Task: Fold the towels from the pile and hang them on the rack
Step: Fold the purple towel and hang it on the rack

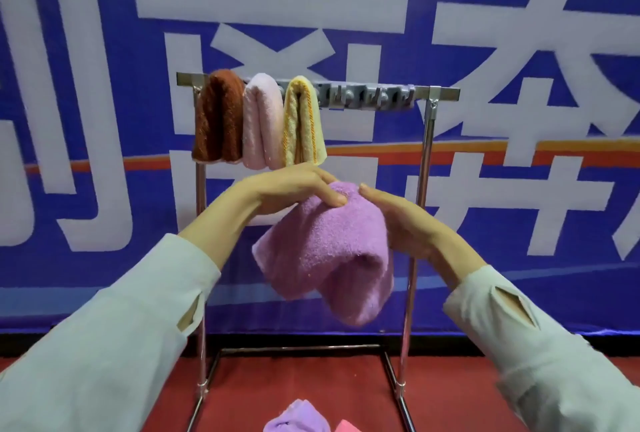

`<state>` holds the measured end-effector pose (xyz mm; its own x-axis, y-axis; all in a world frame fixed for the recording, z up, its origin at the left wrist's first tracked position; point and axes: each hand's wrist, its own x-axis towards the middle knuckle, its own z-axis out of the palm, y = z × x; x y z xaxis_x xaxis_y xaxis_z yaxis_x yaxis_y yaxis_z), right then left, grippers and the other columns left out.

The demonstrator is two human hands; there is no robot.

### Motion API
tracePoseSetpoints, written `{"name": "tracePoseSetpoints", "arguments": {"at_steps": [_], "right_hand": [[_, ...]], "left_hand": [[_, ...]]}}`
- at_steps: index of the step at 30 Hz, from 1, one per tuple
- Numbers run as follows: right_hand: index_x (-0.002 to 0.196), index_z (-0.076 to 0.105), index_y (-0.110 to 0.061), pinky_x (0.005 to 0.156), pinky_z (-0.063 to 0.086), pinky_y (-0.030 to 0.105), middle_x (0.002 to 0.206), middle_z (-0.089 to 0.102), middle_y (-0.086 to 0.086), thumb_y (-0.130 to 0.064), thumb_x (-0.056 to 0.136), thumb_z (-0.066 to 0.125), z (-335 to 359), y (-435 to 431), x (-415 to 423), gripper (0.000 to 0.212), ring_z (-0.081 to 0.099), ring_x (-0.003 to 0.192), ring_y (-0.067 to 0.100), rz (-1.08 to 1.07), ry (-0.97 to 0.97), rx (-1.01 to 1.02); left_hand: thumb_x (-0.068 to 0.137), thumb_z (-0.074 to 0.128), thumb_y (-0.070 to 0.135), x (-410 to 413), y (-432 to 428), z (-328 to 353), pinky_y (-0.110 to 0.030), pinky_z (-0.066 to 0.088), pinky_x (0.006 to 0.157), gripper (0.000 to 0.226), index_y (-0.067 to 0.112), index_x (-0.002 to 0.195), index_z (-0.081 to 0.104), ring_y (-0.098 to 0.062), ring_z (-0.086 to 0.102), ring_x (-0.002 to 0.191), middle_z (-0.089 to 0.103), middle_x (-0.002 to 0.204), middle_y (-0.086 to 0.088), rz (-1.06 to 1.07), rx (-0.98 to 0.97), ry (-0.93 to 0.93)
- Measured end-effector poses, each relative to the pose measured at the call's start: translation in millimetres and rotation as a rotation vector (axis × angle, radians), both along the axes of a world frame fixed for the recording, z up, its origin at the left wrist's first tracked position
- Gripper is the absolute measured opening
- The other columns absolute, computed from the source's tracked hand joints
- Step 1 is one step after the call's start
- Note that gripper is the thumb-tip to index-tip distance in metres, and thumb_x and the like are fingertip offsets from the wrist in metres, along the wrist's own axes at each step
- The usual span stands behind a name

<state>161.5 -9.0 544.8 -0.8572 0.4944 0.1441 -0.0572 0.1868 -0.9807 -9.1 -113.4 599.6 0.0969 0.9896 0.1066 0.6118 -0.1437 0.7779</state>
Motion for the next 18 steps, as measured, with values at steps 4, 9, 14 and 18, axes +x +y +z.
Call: {"name": "tracePoseSetpoints", "arguments": {"at_steps": [4, 9, 14, 18], "right_hand": [[0.122, 0.067, -0.028, 0.092, 0.049, 0.035, 0.122, 0.066, 0.005, -0.042, 0.077, 0.068, 38, 19, -8, 0.047, 0.064, 0.105, 0.020, 0.152, 0.081, -0.052], [0.119, 0.066, -0.009, 0.087, 0.044, 0.040, 0.101, 0.065, 0.014, -0.030, 0.082, 0.064, 71, 60, -21, 0.043, 0.061, 0.084, 0.024, 0.041, 0.067, -0.117], [0.081, 0.060, -0.002, 0.047, 0.048, 0.021, 0.052, 0.059, 0.003, -0.016, 0.096, 0.045, 95, 86, -39, 0.025, 0.055, 0.042, 0.012, -0.071, 0.187, -0.167], [0.052, 0.069, -0.009, 0.045, 0.047, 0.018, 0.047, 0.059, 0.001, -0.016, 0.099, 0.039, 113, 114, -59, 0.056, 0.058, 0.042, 0.012, -0.100, 0.276, -0.126]], "left_hand": [[0.090, 0.056, 0.008, -9, 18, 34, -0.033, 0.044, 0.095, 0.028, -0.004, 0.114, 0.063, -0.020, 0.061, 0.095, 0.067, 0.105, -0.012, -0.010, 0.031, -0.065], [0.091, 0.057, 0.019, -43, 60, 49, -0.036, 0.044, 0.091, 0.035, 0.007, 0.123, 0.061, -0.022, 0.059, 0.098, 0.065, 0.111, -0.011, 0.040, 0.019, -0.284], [0.096, 0.050, 0.011, -58, 114, 50, -0.033, 0.050, 0.085, 0.019, 0.006, 0.102, 0.067, -0.017, 0.064, 0.077, 0.071, 0.082, -0.007, 0.102, 0.164, -0.714], [0.097, 0.040, 0.001, -49, 157, 76, -0.025, 0.051, 0.071, 0.026, 0.006, 0.085, 0.063, -0.013, 0.062, 0.067, 0.067, 0.073, -0.004, 0.115, 0.357, -0.806]]}}
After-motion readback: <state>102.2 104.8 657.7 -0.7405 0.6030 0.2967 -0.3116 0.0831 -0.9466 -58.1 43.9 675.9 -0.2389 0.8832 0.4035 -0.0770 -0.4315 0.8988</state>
